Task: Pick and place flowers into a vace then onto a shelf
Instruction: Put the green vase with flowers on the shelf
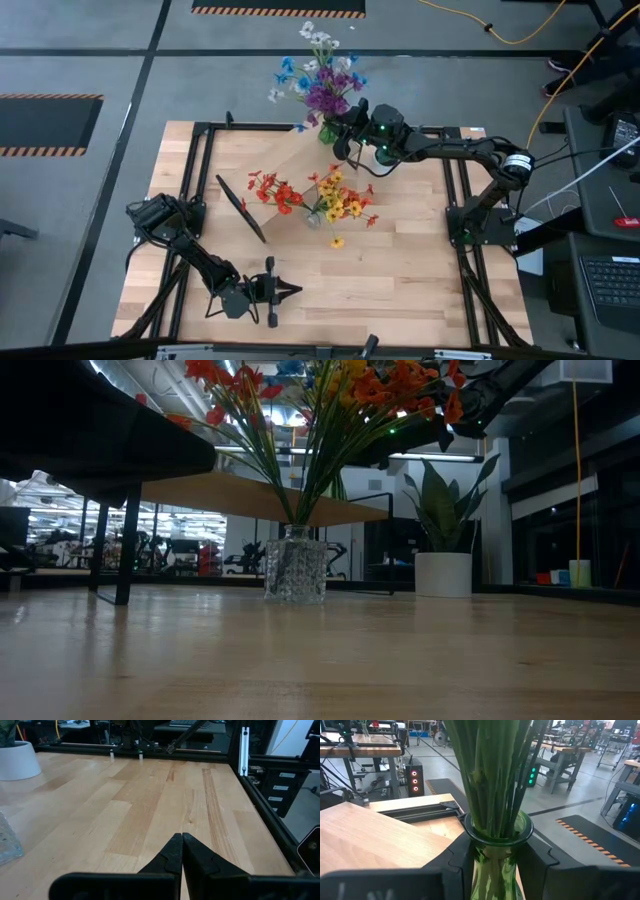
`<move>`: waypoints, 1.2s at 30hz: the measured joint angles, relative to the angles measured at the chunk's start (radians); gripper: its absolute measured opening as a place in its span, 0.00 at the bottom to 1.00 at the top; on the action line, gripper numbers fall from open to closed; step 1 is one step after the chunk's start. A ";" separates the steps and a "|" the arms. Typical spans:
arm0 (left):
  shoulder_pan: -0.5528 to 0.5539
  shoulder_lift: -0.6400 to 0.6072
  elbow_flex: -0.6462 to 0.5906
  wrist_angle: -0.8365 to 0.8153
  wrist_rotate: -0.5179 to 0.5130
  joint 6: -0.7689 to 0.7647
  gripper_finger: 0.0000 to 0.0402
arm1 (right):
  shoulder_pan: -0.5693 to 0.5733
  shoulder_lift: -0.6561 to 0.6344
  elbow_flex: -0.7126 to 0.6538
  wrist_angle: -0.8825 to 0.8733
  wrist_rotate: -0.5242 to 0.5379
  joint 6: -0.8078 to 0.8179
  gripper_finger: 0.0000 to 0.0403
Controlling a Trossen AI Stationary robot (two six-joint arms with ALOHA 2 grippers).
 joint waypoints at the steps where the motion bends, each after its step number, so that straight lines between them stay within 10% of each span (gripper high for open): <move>1: 0.000 0.000 0.000 0.000 0.000 0.000 0.01 | 0.000 0.000 0.000 -0.001 0.000 0.000 0.27; 36: 0.000 0.000 0.000 -0.007 0.006 0.000 0.01 | 0.000 -0.003 0.001 -0.047 0.000 -0.003 0.32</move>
